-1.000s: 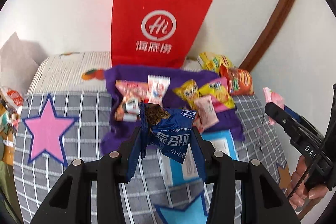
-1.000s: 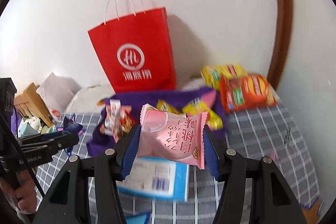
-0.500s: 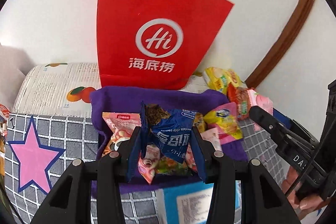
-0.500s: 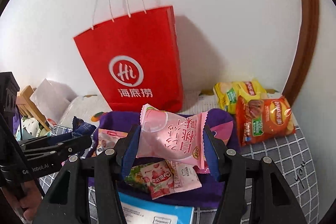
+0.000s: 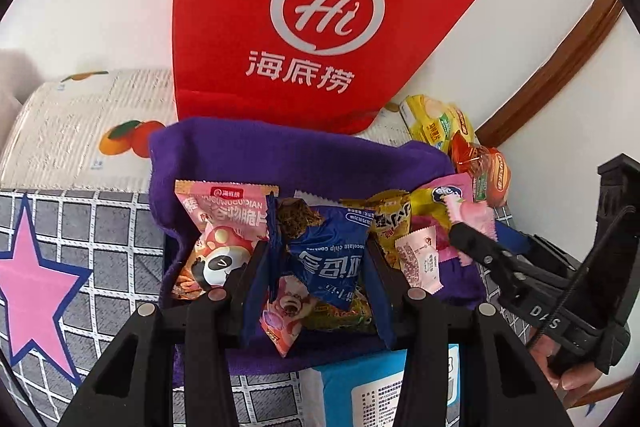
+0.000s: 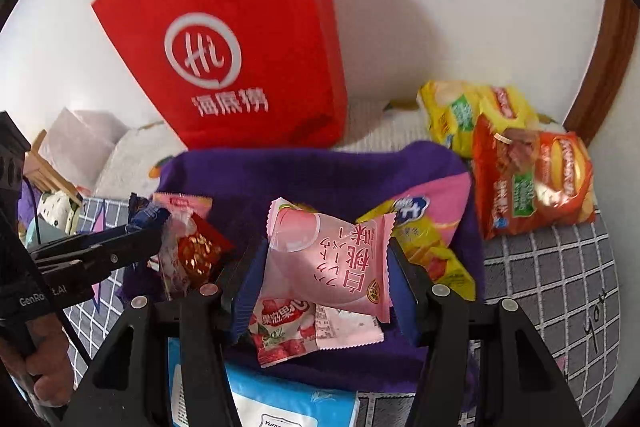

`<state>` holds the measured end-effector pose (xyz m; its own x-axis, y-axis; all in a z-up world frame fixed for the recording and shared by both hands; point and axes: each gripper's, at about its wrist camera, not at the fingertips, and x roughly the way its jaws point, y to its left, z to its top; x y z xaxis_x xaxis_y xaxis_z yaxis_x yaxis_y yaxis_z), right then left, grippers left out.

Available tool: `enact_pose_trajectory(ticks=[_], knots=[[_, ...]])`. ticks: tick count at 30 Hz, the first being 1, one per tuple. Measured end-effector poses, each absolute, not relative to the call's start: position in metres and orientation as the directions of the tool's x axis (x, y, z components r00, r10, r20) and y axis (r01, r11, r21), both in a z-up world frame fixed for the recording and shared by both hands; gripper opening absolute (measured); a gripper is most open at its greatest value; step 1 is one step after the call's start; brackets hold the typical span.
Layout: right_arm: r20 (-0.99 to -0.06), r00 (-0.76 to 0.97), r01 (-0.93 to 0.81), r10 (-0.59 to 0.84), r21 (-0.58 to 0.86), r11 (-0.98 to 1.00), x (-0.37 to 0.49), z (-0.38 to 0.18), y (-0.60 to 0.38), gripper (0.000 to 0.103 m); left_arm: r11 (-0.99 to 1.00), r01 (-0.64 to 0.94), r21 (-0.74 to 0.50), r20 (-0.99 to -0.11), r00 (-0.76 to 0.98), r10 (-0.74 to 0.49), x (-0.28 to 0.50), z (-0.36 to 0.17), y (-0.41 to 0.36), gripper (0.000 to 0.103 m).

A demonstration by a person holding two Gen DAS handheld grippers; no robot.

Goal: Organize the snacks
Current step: 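Release the pink peach candy onto the towel from the right tool while the left holds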

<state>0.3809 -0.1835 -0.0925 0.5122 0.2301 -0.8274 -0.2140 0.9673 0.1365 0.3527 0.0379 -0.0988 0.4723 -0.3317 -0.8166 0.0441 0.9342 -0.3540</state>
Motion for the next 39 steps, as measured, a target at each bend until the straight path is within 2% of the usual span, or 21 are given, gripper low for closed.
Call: enact_pose_trajectory(ticks=[39], knots=[[-0.887, 0.421, -0.253, 0.188, 0.084, 0.964, 0.389, -0.126, -0.156, 0.061, 0.94, 0.03, -0.339, -0.852, 0.414, -0.321, 0.365, -0.122, 0.031, 0.044]])
